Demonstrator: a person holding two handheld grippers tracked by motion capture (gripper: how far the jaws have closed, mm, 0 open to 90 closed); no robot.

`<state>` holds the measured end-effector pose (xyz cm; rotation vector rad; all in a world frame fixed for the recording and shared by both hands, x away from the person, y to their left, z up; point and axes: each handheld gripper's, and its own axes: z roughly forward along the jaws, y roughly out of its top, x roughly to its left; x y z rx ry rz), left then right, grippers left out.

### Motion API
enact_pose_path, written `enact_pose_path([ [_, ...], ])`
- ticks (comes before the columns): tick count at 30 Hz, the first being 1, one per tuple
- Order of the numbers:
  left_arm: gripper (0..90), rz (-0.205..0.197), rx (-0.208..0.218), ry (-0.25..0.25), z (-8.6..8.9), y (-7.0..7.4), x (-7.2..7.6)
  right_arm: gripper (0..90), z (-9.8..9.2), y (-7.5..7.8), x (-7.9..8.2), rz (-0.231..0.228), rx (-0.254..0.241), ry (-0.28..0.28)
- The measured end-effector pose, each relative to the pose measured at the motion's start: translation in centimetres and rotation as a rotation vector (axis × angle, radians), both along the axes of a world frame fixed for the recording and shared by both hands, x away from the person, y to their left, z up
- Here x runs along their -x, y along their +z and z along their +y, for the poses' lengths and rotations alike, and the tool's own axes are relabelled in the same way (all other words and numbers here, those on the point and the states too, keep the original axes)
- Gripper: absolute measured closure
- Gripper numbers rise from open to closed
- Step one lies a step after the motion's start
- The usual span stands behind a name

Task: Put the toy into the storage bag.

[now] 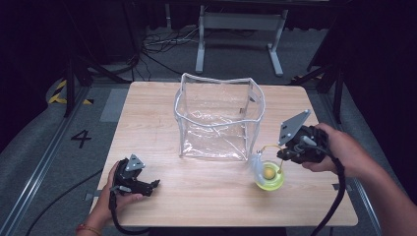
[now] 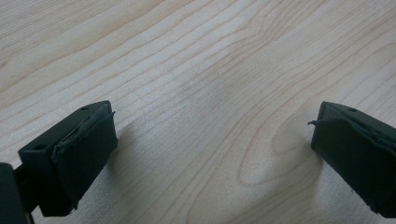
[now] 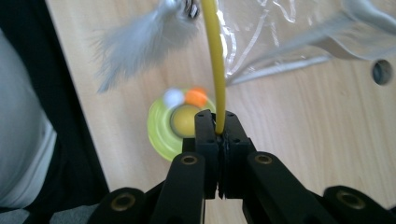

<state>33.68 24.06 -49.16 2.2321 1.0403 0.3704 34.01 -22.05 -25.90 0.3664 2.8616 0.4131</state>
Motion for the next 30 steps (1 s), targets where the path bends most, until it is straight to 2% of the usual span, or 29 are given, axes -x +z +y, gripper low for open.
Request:
enact_pose_path([
  [5, 0.6, 0.003, 0.002, 0.001, 0.0, 0.0, 0.0, 88.6, -1.6, 0.7, -1.0, -0.019, 0.006, -0.047],
  [7, 0.6, 0.003, 0.002, 0.001, 0.0, 0.0, 0.0, 88.6, -3.0, 1.8, -2.1, -0.035, 0.009, -0.098],
  [10, 0.5, 0.003, 0.002, 0.002, 0.0, 0.0, 0.0, 88.7, -3.7, 2.4, -2.8, -0.042, -0.015, -0.127],
  [11, 0.6, 0.003, 0.002, 0.001, 0.0, 0.0, 0.0, 88.7, -4.4, 3.0, -3.7, -0.064, -0.019, -0.165],
  [13, 0.6, 0.002, 0.002, 0.001, 0.0, 0.0, 0.0, 88.7, -4.6, 3.2, -4.0, -0.065, -0.028, -0.176],
  [16, 0.6, 0.002, 0.002, 0.001, 0.0, 0.0, 0.0, 88.6, -5.0, 3.7, -5.5, -0.077, -0.009, -0.21],
  [18, 0.6, 0.002, 0.002, 0.001, 0.0, 0.0, 0.0, 88.6, -4.9, 3.7, -6.4, -0.082, 0.025, -0.223],
  [21, 0.5, 0.003, 0.002, 0.001, 0.0, 0.0, 0.0, 88.6, -5.0, 4.0, -7.3, -0.088, 0.023, -0.241],
  [22, 0.5, 0.003, 0.001, 0.001, 0.0, 0.0, 0.0, 88.7, -5.1, 4.5, -8.2, -0.102, 0.023, -0.255],
  [25, 0.6, 0.003, 0.002, 0.001, 0.0, 0.0, 0.0, 88.6, -5.3, 5.1, -8.7, -0.108, 0.022, -0.269],
  [27, 0.5, 0.003, 0.002, 0.001, 0.0, 0.0, 0.0, 88.7, -5.4, 6.2, -9.3, -0.14, 0.004, -0.285],
  [29, 0.5, 0.002, 0.002, 0.001, 0.0, 0.0, 0.0, 88.6, -5.3, 6.8, -9.5, -0.146, -0.003, -0.289],
  [30, 0.6, 0.002, 0.002, 0.001, 0.0, 0.0, 0.0, 88.6, -5.2, 7.7, -9.8, -0.158, -0.012, -0.287],
])
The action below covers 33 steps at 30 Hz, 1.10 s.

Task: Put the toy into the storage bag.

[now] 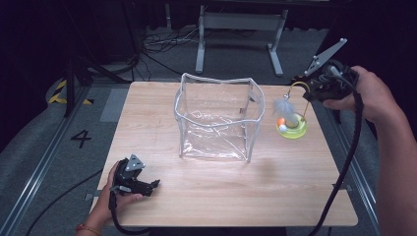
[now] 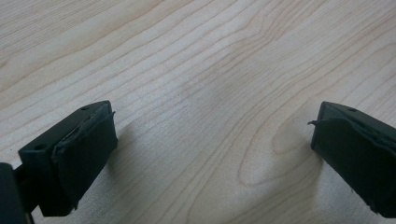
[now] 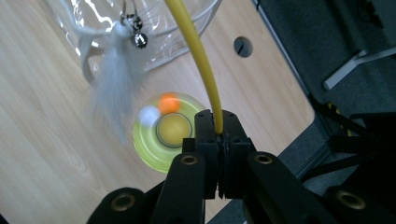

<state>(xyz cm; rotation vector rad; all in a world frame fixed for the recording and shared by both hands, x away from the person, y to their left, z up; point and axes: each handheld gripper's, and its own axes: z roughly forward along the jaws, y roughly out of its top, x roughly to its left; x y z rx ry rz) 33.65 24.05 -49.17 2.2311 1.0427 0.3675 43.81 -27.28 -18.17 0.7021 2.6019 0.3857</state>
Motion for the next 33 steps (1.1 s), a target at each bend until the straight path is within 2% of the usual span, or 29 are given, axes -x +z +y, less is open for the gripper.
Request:
enact_pose_path([
  [4, 0.6, -0.001, 0.001, 0.0, 0.0, 0.0, 0.0, 88.6, 0.3, 1.3, -0.5, -0.022, -0.01, -0.004],
  [14, 0.7, 0.001, 0.001, 0.0, 0.0, 0.0, 0.0, 88.6, 2.7, 5.2, -1.3, -0.062, -0.024, 0.03],
  [18, 0.7, 0.001, 0.001, 0.0, 0.0, 0.0, 0.0, 88.6, 3.7, 6.2, -1.6, -0.074, -0.016, 0.034],
  [33, 0.7, 0.002, 0.0, -0.003, 0.0, 0.0, 0.0, 88.5, 6.2, 8.5, -2.2, -0.119, -0.048, 0.057],
])
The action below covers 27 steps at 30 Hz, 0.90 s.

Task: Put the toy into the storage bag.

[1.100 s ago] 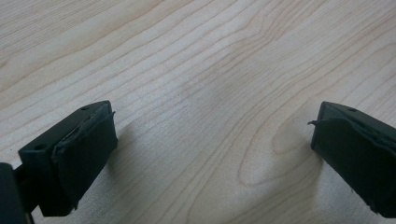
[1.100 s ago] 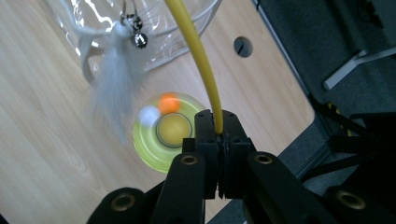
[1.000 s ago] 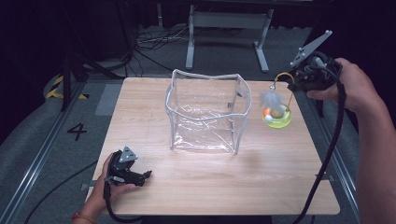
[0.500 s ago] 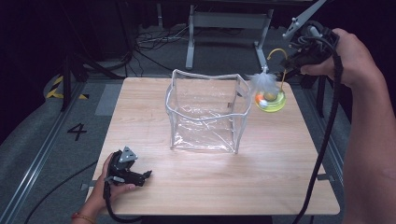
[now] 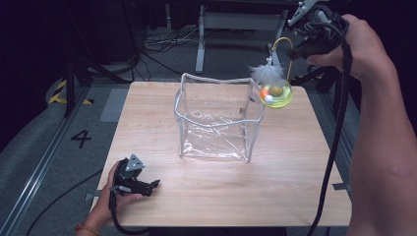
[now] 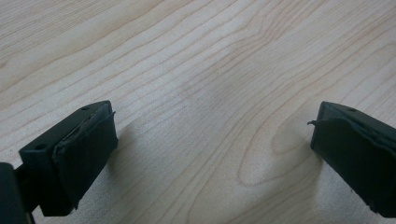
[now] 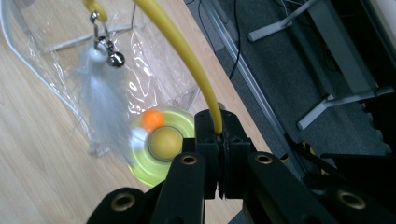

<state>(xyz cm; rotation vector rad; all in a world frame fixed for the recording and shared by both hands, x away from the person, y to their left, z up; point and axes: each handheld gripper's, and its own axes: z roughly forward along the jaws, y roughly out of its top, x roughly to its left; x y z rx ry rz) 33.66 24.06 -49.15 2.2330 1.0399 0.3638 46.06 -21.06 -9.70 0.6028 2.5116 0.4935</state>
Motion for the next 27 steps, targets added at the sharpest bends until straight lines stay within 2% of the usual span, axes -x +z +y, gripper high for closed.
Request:
enact_pose_path([
  [12, 0.7, -0.003, -0.003, -0.001, 0.0, 0.0, 0.0, 88.5, 2.8, 0.2, -0.5, -0.005, -0.014, 0.052],
  [19, 1.3, -0.001, -0.001, -0.003, 0.1, 0.0, 0.1, 88.4, 4.7, -0.9, -1.2, 0.017, -0.024, 0.084],
  [27, 1.4, -0.001, -0.001, -0.002, 0.1, 0.0, 0.1, 88.4, 5.7, -2.3, -1.8, 0.042, -0.031, 0.109],
])
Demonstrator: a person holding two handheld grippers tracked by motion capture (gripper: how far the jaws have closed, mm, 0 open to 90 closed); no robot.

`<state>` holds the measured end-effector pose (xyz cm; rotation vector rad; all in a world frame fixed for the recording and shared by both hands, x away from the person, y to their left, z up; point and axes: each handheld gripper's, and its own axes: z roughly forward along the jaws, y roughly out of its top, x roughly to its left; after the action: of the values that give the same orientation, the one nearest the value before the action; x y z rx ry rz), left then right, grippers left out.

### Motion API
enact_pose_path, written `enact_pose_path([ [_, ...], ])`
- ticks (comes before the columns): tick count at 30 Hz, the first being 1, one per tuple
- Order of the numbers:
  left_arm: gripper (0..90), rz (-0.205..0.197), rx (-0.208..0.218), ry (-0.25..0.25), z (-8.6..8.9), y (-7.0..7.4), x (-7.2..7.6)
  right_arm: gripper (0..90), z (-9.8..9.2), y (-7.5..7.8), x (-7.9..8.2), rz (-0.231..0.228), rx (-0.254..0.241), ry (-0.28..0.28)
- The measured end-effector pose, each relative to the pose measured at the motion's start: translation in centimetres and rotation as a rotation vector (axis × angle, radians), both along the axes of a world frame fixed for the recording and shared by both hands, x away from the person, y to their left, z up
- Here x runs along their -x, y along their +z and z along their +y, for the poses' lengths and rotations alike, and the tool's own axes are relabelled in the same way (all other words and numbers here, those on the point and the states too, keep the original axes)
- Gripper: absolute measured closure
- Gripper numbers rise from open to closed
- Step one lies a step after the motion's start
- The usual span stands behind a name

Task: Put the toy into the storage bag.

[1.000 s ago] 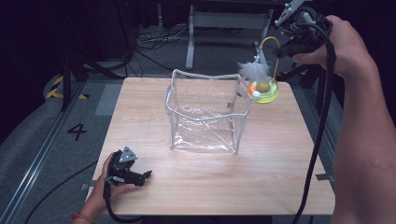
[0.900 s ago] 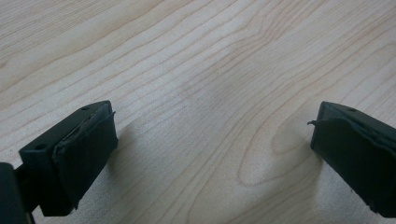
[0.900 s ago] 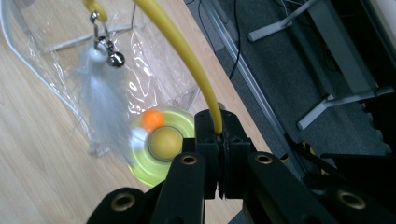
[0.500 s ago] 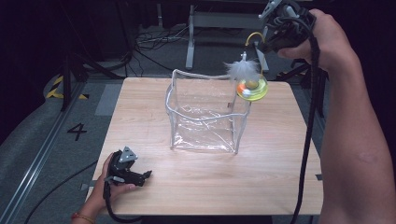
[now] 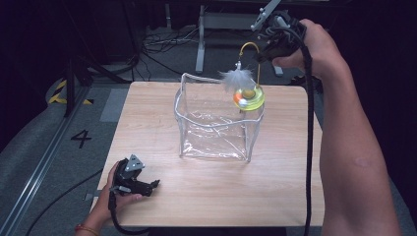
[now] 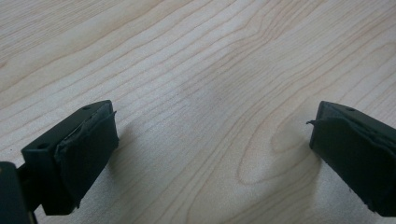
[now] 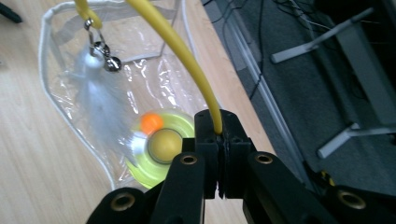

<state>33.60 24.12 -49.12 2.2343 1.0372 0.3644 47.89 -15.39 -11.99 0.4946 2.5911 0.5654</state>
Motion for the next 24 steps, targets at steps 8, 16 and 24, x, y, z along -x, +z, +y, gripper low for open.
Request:
enact_pose_path([
  [8, 1.3, -0.001, 0.001, 0.001, 0.0, 0.0, 0.0, 88.4, 0.9, -3.0, -0.9, 0.049, 0.014, 0.028],
  [16, 1.3, -0.001, 0.001, 0.001, 0.0, 0.0, 0.0, 88.4, 1.2, -6.2, -1.3, 0.105, 0.048, 0.06],
  [24, 1.3, 0.0, 0.002, 0.001, 0.0, 0.0, 0.0, 88.4, 1.3, -9.8, -1.1, 0.173, 0.089, 0.1],
])
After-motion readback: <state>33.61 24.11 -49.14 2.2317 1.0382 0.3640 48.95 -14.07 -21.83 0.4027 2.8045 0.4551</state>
